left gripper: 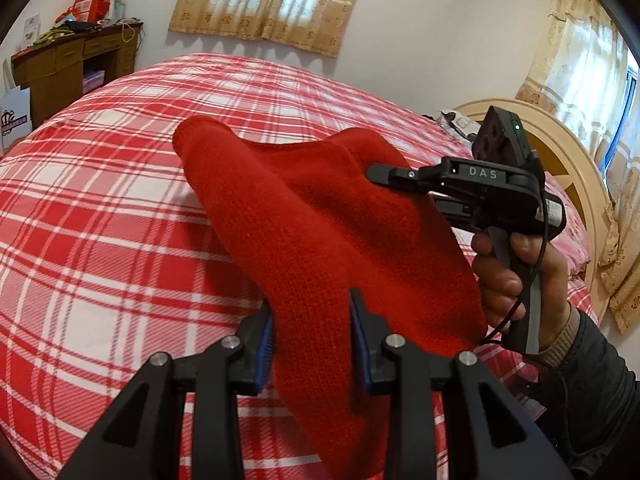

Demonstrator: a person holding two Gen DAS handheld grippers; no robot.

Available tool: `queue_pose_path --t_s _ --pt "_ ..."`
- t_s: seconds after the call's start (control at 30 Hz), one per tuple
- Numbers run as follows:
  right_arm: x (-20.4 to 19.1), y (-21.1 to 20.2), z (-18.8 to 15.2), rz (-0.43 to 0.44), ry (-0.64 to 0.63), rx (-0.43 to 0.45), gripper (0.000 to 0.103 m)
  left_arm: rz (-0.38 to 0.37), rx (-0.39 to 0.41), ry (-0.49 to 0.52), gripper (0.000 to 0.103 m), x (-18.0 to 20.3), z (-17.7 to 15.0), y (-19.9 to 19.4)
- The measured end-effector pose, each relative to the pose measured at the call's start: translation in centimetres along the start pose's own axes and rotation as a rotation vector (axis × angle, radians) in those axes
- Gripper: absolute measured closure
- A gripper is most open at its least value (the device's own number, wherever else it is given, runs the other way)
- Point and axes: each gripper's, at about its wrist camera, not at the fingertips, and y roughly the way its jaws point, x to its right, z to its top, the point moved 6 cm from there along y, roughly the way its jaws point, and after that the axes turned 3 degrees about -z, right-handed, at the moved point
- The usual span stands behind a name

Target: Fold small clothes

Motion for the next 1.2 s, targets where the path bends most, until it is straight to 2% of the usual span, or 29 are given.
queue_pose_path --t_s 0.47,1.07,1.17,1.2 --pt "0.9 1.7 -0.2 -0.006 0.019 -0.029 0.077 0.018 -0.035 -0.023 0.069 -1.9 -1.8 0.0" --pt "3.7 1.7 -1.2 -0.030 0.054 -0.056 0.077 0.006 -0.053 -0.035 0.067 -3.0 -3.3 0.4" --pt "4.2 1.8 -1.5 -0.037 0.062 -0.065 0.076 0.015 -0.050 -0.031 0.063 -2.9 -3.3 0.3" --pt "4.2 1.8 -1.6 -0.040 0.062 -0.069 0.076 0.026 -0.048 -0.027 0.057 -3.0 -3.4 0.3"
